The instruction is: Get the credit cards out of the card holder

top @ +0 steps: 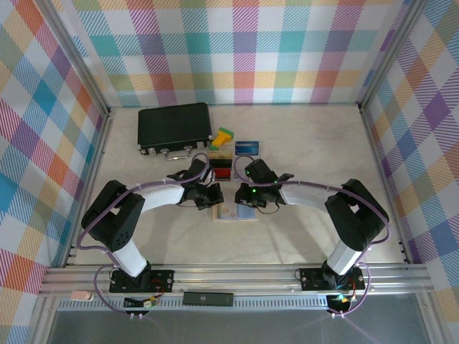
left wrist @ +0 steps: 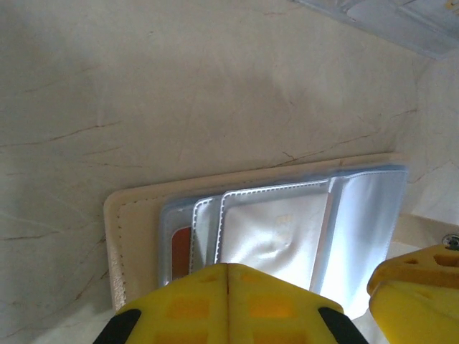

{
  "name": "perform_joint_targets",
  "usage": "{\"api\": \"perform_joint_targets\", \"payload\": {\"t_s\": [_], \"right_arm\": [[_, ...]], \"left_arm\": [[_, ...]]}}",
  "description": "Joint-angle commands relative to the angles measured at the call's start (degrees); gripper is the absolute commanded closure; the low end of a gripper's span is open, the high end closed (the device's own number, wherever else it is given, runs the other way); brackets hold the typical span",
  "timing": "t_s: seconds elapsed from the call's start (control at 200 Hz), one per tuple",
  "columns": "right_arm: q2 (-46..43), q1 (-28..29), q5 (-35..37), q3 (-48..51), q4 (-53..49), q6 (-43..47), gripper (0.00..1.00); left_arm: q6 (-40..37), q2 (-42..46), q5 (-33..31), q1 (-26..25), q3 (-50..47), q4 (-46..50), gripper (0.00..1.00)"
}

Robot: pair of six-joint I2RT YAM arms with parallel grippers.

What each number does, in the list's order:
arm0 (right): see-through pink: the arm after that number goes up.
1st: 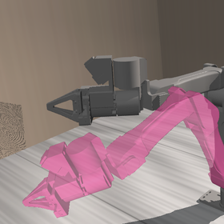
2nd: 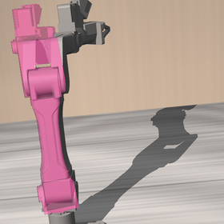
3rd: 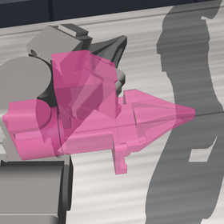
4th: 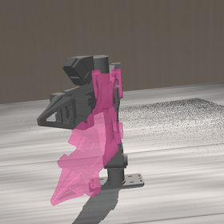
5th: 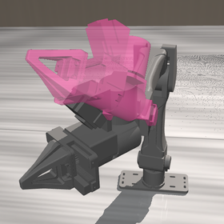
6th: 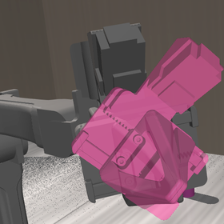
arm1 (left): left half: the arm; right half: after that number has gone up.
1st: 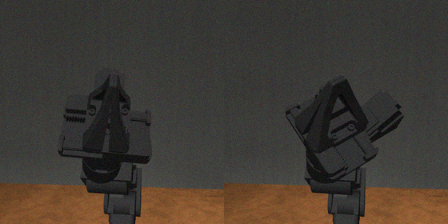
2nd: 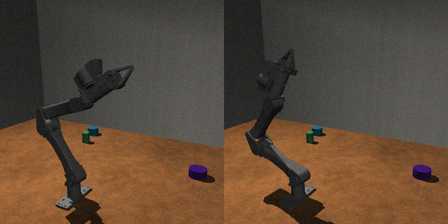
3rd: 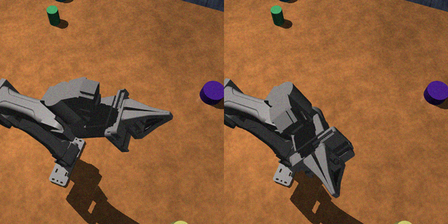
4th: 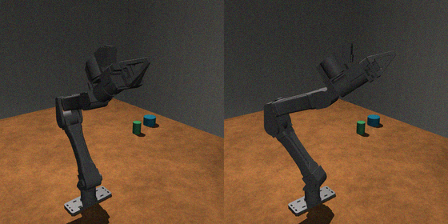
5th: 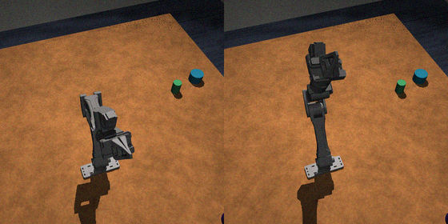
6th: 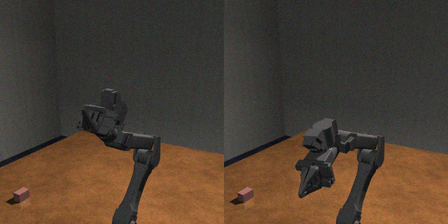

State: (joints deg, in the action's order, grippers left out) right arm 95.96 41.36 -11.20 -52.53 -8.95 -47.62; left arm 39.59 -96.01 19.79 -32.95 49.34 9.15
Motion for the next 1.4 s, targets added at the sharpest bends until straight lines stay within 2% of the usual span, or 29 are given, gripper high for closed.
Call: {"api": "perform_joint_targets", "payload": {"t_s": [0.0, 0.45, 0.81, 1.395], "right_arm": [[1.2, -0.48, -2.58, 1.05, 2.44, -1.49, 0.83], [3.67, -0.93, -7.36, 2.17, 6.57, -2.03, 0.84], [3.62, -1.46, -4.57, 2.34, 4.12, -2.75, 0.86], [6.15, -1.59, -8.06, 1.25, 4.88, -2.11, 0.86]], "left_arm": [[-0.02, -0.13, -1.73, -0.45, 0.11, 1.84, 0.95], [0.05, -0.73, -4.06, -0.36, -2.37, 2.11, 0.97], [0.12, -1.11, -4.15, -0.36, -2.59, 1.96, 0.98], [0.4, -1.61, -3.44, -0.36, -2.58, 1.25, 0.98]]}}
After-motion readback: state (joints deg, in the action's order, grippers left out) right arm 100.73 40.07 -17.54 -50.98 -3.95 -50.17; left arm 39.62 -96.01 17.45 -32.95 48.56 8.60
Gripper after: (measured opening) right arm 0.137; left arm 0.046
